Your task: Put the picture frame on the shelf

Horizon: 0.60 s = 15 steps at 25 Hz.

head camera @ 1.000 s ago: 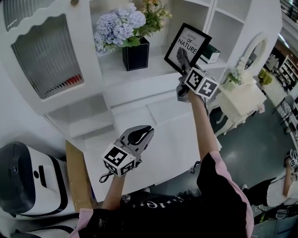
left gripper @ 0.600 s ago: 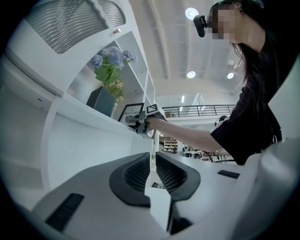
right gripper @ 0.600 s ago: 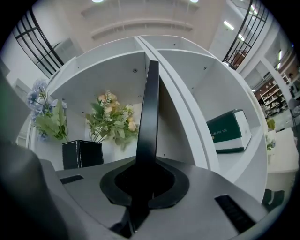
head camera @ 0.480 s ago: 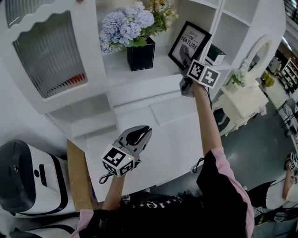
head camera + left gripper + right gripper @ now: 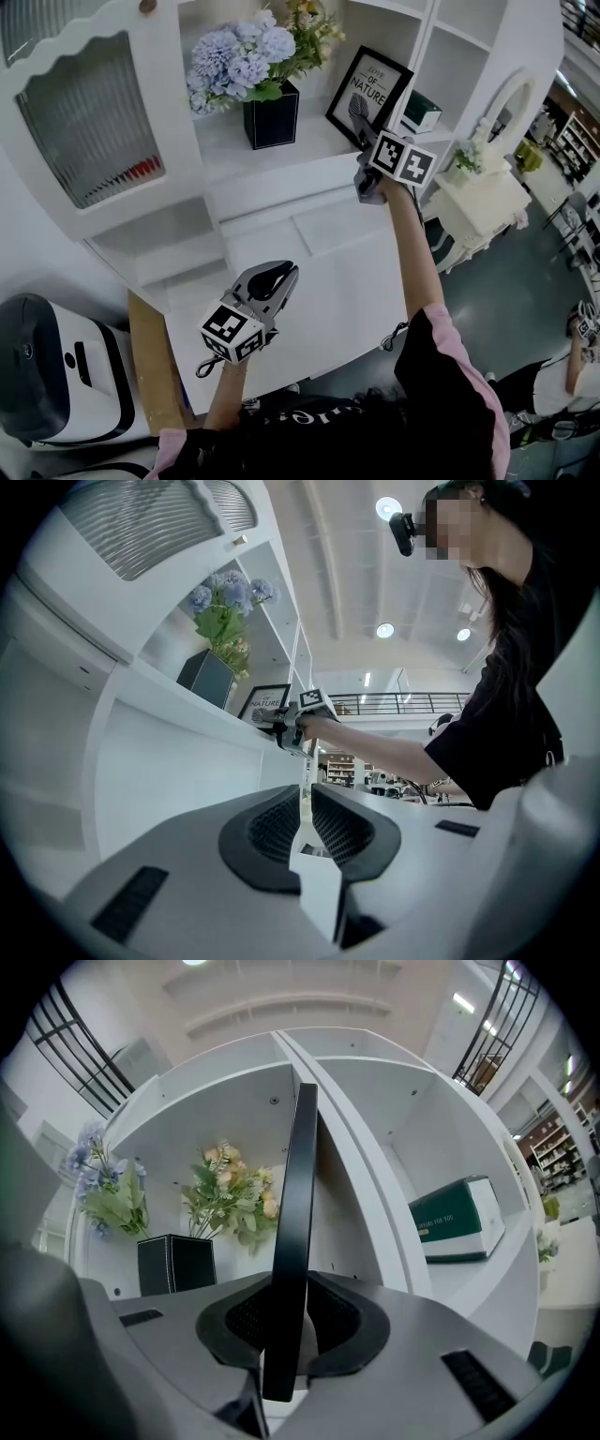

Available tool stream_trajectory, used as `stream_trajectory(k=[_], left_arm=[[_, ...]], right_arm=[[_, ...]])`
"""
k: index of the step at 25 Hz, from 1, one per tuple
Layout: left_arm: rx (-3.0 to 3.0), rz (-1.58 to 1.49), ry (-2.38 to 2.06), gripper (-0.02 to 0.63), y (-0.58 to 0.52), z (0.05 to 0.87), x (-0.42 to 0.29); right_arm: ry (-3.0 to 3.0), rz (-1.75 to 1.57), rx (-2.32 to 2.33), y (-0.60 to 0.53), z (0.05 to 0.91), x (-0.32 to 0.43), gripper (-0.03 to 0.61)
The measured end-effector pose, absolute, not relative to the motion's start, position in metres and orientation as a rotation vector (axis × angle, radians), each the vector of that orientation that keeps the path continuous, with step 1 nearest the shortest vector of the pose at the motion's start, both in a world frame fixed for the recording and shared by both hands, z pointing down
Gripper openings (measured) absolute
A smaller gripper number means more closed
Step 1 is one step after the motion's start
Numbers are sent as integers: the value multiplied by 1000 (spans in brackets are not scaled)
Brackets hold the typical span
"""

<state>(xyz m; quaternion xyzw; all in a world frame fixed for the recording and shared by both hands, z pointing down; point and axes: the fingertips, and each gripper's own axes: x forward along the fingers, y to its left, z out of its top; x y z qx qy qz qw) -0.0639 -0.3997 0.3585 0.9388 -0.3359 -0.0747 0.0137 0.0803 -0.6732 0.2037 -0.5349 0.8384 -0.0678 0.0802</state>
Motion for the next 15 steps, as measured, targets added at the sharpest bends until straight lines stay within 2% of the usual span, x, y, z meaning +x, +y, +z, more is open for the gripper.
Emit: stream_trajectory(k=[1, 3, 5, 10, 15], left_arm=[[2922, -232, -1044, 49, -399, 359, -64], [2919, -233, -1040, 49, -398, 359, -62], [2919, -234, -1036, 49, -397, 359, -61], [2920, -226, -1032, 49, -395, 360, -58], [2926, -225, -1031, 49, -389, 357, -53]], right_arm=[[2511, -204, -1598, -672, 204, 81, 71], [2520, -207, -1597, -669, 206, 82, 144], [2524, -208, -1595, -667, 205, 84, 182], [2513, -199, -1577, -657, 199, 89, 219], [2510, -189, -1569, -644, 197, 96, 224]])
